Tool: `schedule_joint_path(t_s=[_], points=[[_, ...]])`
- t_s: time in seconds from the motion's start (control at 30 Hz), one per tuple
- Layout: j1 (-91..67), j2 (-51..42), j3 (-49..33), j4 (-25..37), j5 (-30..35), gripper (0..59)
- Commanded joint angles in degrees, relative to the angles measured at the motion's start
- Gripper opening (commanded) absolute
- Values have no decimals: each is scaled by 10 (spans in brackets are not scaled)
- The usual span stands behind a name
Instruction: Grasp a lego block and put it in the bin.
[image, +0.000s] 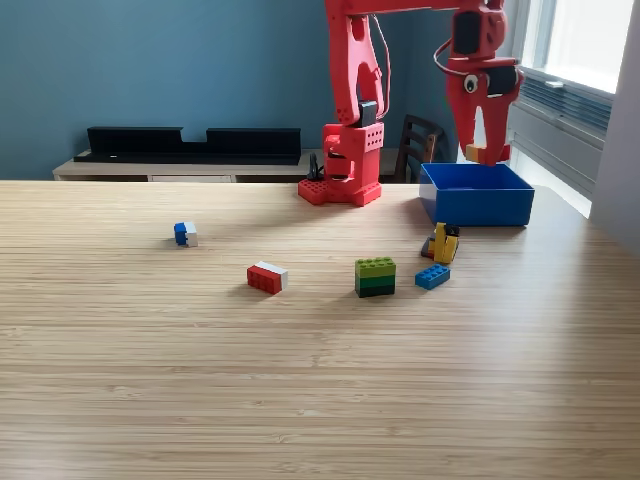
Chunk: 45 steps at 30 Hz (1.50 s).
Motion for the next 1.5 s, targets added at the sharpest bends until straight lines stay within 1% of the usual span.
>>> schedule_joint_path(t_s=[0.03, 0.2, 0.47, 0.5, 0.57, 0.6, 0.67, 0.7, 0.73, 0.8, 0.87, 0.9, 0.93, 1.0, 1.13, 1.17, 1.33, 1.5], points=[[-108, 46, 1, 18, -17, 0], [-207, 46, 18, 23, -38, 0], [-216, 44, 16, 23, -54, 3], [-216, 44, 14, 23, -54, 46], [-215, 44, 14, 23, -52, 202], [-215, 44, 13, 23, -51, 270], [-215, 44, 11, 23, -49, 362], [-215, 44, 11, 23, -48, 402], [-214, 44, 10, 23, -48, 428], [-214, 45, 7, 23, -47, 451], [-211, 47, 4, 23, -47, 441], [-209, 48, 4, 23, -47, 426], [-206, 48, 3, 23, -48, 396], [-189, 48, -3, 23, -47, 296], [-101, 44, -28, 23, -47, 22], [-70, 44, -37, 23, -43, 1], [99, 47, -69, 23, -34, 0], [273, 43, -105, 21, -53, 0]])
